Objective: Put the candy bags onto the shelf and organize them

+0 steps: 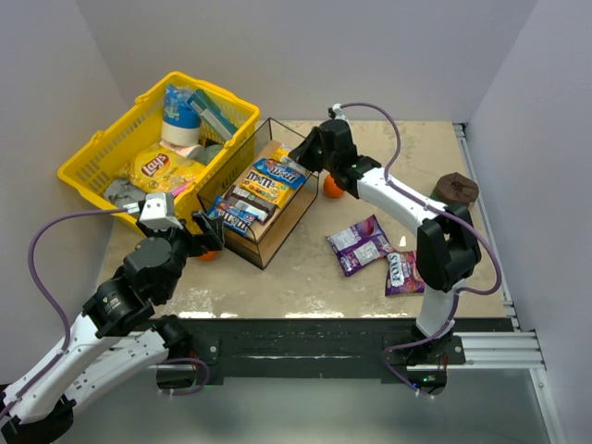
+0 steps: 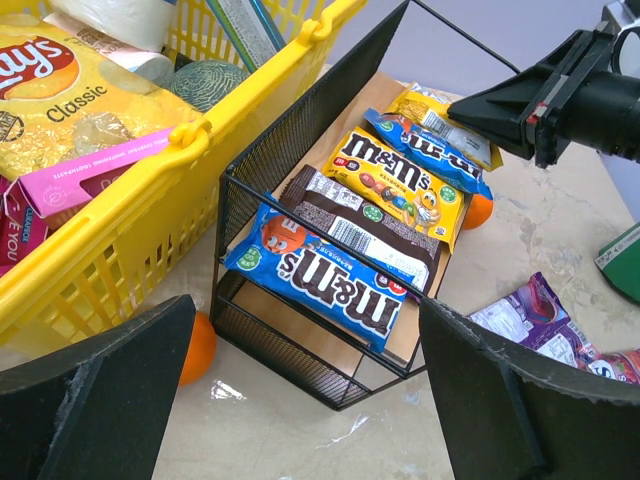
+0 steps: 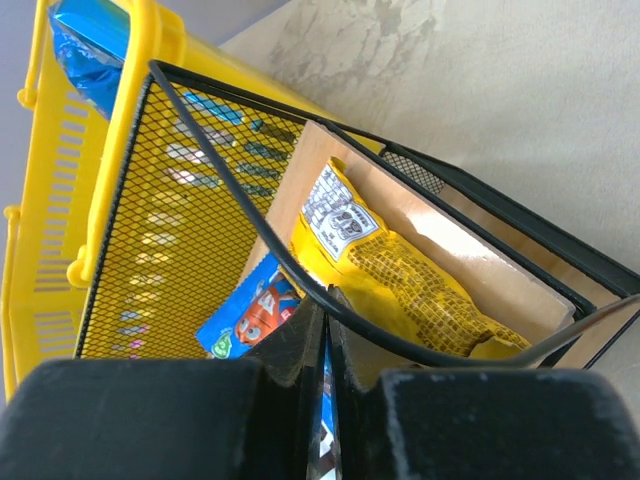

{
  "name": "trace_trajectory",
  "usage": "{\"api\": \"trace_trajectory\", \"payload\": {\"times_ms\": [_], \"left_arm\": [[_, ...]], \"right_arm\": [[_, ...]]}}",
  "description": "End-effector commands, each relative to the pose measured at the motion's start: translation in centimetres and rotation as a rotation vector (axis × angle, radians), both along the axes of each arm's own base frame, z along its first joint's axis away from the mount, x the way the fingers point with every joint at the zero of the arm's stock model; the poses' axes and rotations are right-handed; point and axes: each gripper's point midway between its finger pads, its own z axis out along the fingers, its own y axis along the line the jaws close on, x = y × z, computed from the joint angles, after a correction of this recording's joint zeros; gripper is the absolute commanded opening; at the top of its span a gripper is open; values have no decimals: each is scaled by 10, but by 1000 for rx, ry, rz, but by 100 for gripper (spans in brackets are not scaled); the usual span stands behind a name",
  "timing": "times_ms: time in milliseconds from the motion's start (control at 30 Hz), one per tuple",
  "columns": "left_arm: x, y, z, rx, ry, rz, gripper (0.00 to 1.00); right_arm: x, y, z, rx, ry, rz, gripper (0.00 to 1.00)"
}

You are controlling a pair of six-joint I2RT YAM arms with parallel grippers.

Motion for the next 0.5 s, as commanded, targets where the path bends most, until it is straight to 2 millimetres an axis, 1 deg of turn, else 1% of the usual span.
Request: {"api": "trace_trajectory", "payload": {"times_ms": [0, 33, 67, 100, 167, 200, 233, 267, 300, 333, 367, 400, 433, 467], "left_arm": [[1, 3, 1, -11, -10, 22, 100], [1, 3, 1, -12, -11, 22, 99], [1, 3, 1, -10, -9, 21, 100], [1, 3, 1, -10, -10, 20, 100], [1, 2, 3, -12, -13, 17, 99], [2, 2, 3, -9, -12, 17, 99], [1, 2, 4, -10, -13, 17, 100], [2, 2, 3, -9, -13, 20, 100], [1, 2, 4, -10, -13, 17, 100], [1, 3, 5, -13, -14, 19, 100], [0, 3, 7, -14, -17, 17, 99], [0, 3, 6, -12, -16, 18, 100], [0, 3, 8, -17, -19, 14, 100], [0, 3, 9, -16, -20, 12, 100]], "right_arm": [[1, -9, 70, -27, -124, -2, 6], [0, -9, 74, -33, -127, 7, 6], [-4, -9, 85, -26, -143, 14, 6], [-7, -10, 86, -28, -147, 26, 6], [-14, -12, 91, -27, -156, 42, 10], [-22, -14, 92, -31, -156, 56, 12], [-27, -17, 95, -33, -160, 58, 16], [-31, -20, 93, -41, -155, 60, 19], [-42, -28, 86, -61, -136, 62, 22], [-49, -33, 82, -74, -125, 66, 30], [-56, -37, 79, -85, -117, 69, 33], [-66, -46, 58, -121, -83, 69, 36], [-75, -58, 68, -121, -108, 45, 46], [-84, -64, 67, -129, -111, 41, 50]]}}
